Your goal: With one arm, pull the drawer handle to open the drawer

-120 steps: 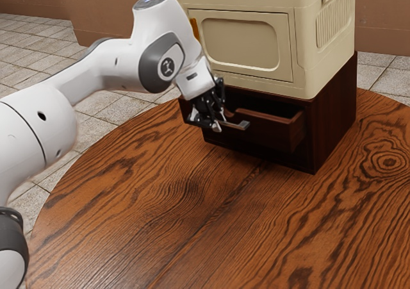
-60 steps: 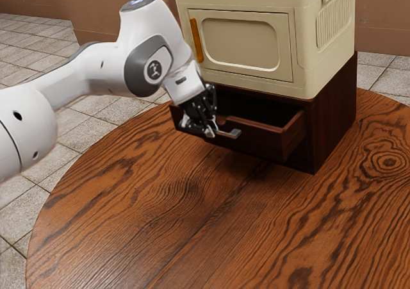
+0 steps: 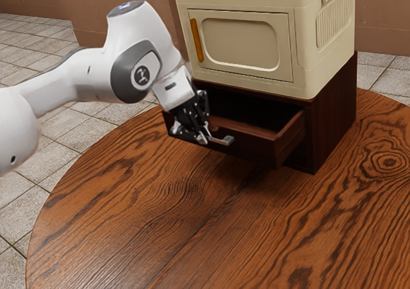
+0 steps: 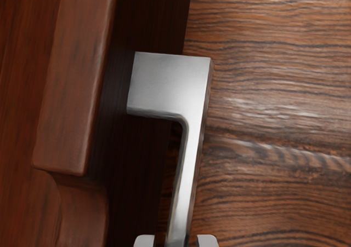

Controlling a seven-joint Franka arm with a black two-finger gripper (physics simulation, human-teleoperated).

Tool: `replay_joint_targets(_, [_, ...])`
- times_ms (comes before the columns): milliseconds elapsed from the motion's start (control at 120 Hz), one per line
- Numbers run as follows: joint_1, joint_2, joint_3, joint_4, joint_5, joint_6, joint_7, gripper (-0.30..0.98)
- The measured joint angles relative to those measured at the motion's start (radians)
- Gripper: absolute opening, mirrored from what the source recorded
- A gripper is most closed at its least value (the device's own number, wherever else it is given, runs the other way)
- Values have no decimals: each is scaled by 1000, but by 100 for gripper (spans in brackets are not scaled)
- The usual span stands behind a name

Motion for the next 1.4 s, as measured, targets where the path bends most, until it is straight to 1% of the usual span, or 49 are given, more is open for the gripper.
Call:
replay_joint_targets(408, [-1, -102, 0, -122, 0, 31, -2, 0])
replay_joint_targets(683, [0, -151, -1, -176, 0, 44, -4, 0])
replay_joint_targets(933, [-1, -225, -1, -253, -1, 66, -6, 0])
replay_joint_targets(1033, [-3, -262, -3, -258, 3, 70, -7, 9])
replay_joint_targets(1225, [-25, -375, -17, -249, 11, 66, -8, 29])
replay_joint_targets(1308, [-30, -392, -31, -212, 7, 42, -8, 42])
replay_joint_targets(1400, [-45, -394, -39, -192, -3, 17, -8, 51])
